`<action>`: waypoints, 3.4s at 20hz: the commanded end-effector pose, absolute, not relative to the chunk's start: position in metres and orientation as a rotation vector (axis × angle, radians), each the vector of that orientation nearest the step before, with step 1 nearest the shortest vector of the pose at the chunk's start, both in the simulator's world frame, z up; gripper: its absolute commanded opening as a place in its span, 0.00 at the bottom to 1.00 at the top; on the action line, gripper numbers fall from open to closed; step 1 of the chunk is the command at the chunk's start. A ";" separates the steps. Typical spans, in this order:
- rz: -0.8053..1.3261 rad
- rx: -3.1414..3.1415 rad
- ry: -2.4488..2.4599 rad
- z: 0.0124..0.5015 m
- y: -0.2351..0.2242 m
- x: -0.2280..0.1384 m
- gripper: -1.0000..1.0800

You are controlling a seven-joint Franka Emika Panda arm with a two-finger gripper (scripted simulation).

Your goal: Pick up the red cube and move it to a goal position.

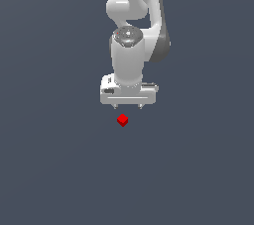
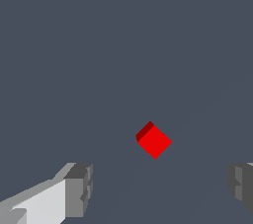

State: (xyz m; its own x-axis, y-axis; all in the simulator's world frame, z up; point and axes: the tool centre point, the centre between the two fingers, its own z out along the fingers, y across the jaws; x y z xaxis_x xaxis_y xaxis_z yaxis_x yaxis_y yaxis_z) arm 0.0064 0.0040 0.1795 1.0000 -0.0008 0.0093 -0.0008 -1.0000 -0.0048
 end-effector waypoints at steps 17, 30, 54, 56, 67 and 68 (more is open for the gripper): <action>-0.011 -3.123 0.317 0.137 -0.005 0.002 0.96; -0.005 -3.009 0.909 0.057 -0.019 -0.012 0.96; -0.001 -2.918 1.167 0.020 -0.022 -0.019 0.00; -0.001 -2.918 1.167 0.021 -0.022 -0.019 0.00; -0.001 -2.917 1.167 0.067 -0.015 -0.010 0.00; -0.001 -2.917 1.167 0.075 -0.014 -0.009 0.00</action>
